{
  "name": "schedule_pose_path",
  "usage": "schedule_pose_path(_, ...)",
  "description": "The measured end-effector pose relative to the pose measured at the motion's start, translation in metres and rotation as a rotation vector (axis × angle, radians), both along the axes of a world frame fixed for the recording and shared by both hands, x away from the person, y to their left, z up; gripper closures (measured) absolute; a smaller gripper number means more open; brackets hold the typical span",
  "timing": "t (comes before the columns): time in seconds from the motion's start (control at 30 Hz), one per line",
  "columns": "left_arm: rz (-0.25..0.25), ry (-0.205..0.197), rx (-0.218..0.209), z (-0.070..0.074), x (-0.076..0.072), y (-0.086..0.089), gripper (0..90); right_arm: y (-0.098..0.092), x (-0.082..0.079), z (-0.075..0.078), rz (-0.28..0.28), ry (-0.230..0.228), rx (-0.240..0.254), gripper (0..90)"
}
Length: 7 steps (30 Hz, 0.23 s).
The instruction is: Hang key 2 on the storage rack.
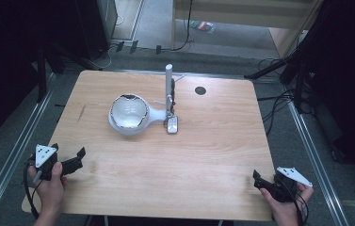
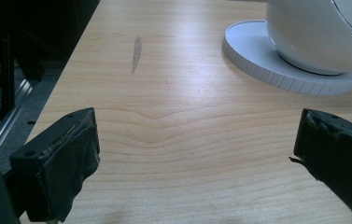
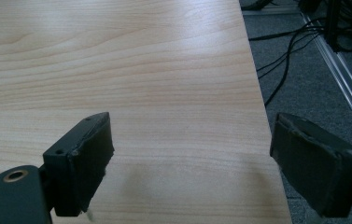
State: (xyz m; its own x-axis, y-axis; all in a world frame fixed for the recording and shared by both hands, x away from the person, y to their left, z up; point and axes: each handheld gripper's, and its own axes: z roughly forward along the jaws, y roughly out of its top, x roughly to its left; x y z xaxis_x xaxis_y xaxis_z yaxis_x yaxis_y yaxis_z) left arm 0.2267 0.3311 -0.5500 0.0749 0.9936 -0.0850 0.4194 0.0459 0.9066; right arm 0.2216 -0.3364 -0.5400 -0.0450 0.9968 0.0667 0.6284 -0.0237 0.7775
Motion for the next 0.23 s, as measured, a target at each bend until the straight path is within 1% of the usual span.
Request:
schedule_pose_path(0.1,-0.002,0.0,-0.002,-0.0001,0.0005,-0.0002,0.6,0.0018,-0.0009,-0.0009,0.001,-0.004,-0.014,13.2)
schedule_pose_path(0.23,-0.001,0.003,-0.009,-0.0002,0.0016,0.0,0.5,0.0036,-0.002,0.0001,-0.004,-0.014,-0.004,13.7)
